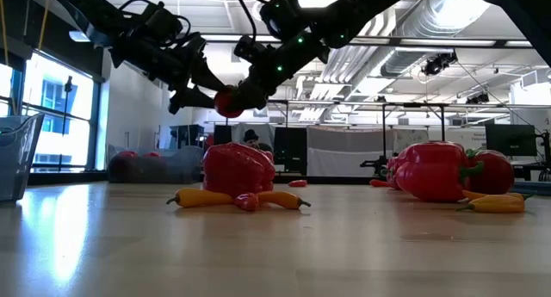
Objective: Sort produce into baskets
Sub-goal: Put the red tomato into the top black bin
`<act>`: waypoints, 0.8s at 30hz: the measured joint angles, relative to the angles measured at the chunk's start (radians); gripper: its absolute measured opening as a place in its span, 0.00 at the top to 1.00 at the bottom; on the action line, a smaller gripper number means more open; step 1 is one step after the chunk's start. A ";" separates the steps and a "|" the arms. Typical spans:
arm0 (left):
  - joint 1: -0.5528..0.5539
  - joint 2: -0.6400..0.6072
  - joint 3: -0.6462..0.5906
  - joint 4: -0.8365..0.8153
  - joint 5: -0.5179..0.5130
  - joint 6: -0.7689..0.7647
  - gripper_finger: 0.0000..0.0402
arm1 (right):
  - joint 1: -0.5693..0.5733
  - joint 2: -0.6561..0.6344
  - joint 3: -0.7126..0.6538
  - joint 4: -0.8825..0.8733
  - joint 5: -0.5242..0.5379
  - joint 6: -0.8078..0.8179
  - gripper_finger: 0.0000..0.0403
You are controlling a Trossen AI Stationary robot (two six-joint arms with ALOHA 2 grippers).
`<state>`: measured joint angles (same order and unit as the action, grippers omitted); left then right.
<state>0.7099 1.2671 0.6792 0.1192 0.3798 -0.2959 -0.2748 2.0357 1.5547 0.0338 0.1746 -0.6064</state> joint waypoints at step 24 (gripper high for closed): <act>0.088 -0.053 -0.002 -0.112 -0.075 0.109 0.56 | -0.005 -0.002 0.005 -0.047 0.078 0.058 0.29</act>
<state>0.7980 1.2145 0.6777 0.0072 0.3049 -0.1868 -0.2800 2.0338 1.5600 -0.0132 0.2527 -0.5486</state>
